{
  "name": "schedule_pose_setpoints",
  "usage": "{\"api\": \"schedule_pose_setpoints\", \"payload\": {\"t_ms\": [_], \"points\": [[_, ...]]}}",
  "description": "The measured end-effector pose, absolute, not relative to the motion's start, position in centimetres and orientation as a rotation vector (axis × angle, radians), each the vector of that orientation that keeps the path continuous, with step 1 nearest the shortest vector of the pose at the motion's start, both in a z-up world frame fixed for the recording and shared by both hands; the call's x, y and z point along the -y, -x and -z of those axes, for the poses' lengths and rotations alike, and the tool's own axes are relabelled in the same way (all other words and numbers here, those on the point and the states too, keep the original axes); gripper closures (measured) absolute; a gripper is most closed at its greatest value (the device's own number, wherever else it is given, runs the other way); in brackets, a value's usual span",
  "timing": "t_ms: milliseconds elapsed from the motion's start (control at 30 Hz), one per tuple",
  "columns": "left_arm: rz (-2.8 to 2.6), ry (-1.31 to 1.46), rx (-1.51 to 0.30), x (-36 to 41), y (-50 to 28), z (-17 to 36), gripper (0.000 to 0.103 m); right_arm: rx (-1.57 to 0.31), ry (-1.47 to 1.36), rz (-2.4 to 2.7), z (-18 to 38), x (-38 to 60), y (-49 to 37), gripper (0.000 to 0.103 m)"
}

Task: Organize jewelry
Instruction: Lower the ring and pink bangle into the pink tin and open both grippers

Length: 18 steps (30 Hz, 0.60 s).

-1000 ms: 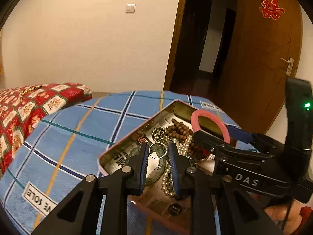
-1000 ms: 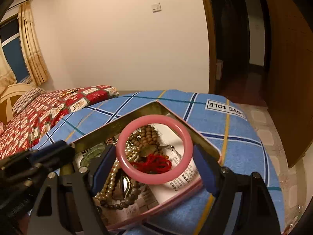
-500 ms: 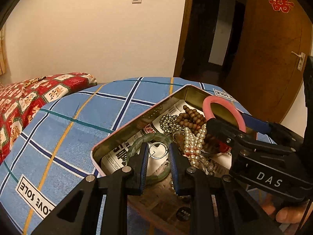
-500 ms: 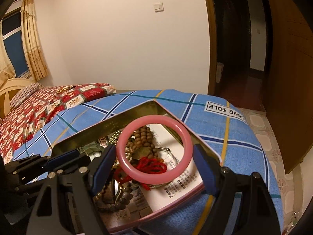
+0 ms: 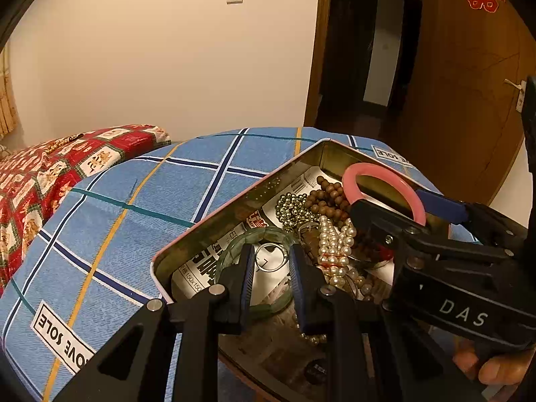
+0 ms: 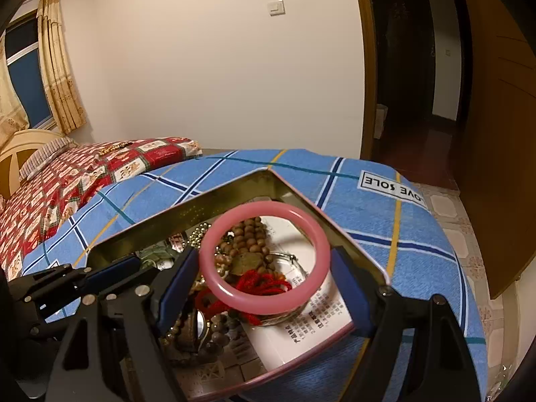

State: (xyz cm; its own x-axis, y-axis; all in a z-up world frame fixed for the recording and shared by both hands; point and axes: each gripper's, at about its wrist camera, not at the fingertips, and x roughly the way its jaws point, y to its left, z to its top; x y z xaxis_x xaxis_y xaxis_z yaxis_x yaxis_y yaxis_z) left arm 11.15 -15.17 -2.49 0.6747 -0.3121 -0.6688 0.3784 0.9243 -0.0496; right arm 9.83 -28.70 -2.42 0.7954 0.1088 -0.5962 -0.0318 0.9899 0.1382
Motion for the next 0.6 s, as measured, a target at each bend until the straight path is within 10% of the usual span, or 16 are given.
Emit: {"api": "schedule_pose_setpoints", "payload": {"t_ms": [600], "points": [[0.325,-0.167,-0.752,16.5,-10.8,2.4,0.075,-0.635,-0.159,-0.119,2.4,29.2,-9.7,0.017]]}}
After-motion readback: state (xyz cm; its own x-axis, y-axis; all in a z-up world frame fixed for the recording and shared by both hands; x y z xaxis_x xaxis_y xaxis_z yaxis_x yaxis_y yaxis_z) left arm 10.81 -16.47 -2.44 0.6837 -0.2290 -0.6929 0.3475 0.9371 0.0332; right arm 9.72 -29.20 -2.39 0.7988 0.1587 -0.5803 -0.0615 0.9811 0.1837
